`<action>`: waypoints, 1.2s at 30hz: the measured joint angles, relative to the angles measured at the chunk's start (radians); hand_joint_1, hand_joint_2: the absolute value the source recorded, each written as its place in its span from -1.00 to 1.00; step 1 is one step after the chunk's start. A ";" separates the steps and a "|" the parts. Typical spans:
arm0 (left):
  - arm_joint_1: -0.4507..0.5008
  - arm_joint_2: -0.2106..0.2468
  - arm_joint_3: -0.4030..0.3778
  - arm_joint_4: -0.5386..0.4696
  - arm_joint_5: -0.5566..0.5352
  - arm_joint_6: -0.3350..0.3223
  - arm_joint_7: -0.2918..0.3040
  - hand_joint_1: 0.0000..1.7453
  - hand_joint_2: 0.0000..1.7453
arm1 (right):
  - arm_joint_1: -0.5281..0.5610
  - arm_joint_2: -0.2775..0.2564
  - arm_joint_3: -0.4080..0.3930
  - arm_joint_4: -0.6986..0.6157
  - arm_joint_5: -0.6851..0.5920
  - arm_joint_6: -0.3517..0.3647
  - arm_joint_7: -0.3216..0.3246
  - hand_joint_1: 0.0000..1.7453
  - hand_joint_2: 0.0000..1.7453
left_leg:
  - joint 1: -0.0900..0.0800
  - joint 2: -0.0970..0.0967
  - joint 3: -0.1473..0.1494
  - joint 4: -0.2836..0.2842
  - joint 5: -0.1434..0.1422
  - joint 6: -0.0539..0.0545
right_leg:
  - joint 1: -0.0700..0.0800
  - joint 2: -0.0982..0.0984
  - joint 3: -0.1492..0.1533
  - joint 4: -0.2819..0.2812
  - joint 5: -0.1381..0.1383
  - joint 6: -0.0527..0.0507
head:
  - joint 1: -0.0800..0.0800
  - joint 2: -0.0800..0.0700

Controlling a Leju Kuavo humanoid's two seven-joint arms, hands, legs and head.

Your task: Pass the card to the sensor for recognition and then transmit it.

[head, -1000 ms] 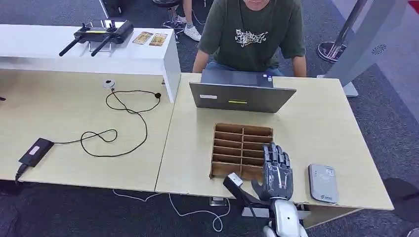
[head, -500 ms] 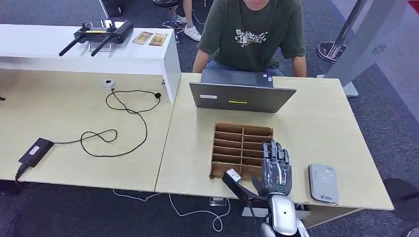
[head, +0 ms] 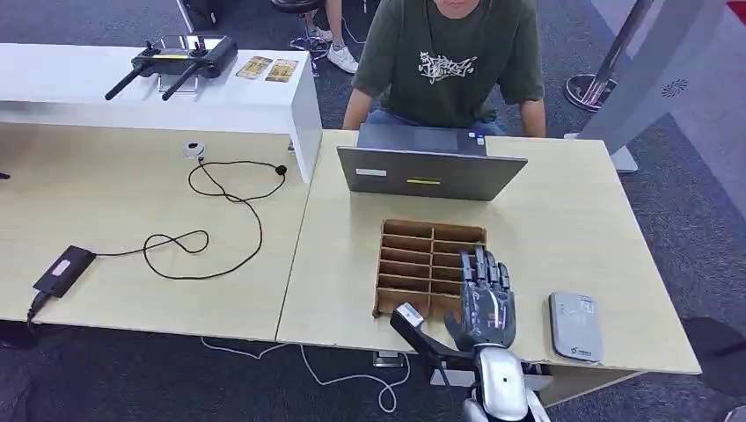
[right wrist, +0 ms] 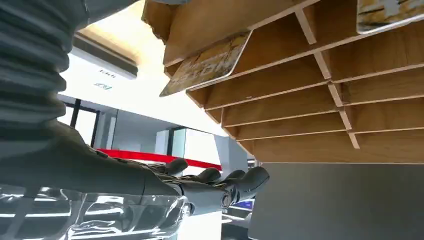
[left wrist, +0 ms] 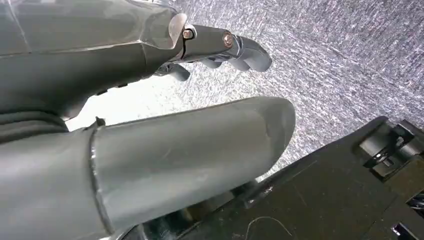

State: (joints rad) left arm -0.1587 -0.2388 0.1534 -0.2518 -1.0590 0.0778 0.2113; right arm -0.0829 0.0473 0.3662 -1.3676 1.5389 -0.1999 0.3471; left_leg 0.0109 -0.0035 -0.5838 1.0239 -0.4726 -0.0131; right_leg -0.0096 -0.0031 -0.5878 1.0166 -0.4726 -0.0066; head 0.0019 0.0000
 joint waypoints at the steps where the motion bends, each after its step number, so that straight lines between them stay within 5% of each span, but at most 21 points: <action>1: 0.000 0.000 0.002 0.000 0.001 0.000 0.000 -1.00 -1.00 | 0.001 -0.001 0.000 -0.003 0.000 0.001 0.000 -1.00 1.00 | 0.000 0.000 0.000 0.000 0.000 0.000 | 0.000 0.000 0.000 0.000 0.000 0.000 | 0.000 0.000; 36: 0.001 0.000 0.015 0.000 -0.008 0.009 -0.003 -1.00 -1.00 | 0.026 -0.029 -0.036 -0.004 0.000 0.052 0.003 -1.00 1.00 | 0.000 0.000 0.000 0.000 0.000 0.000 | 0.000 0.000 0.000 0.000 0.000 0.000 | 0.000 0.000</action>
State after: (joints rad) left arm -0.1577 -0.2384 0.1682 -0.2518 -1.0670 0.0870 0.2087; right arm -0.0573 0.0183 0.3304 -1.3718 1.5389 -0.1480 0.3506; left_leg 0.0109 -0.0034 -0.5838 1.0239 -0.4727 -0.0131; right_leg -0.0095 -0.0030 -0.5878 1.0166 -0.4726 -0.0066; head 0.0019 0.0000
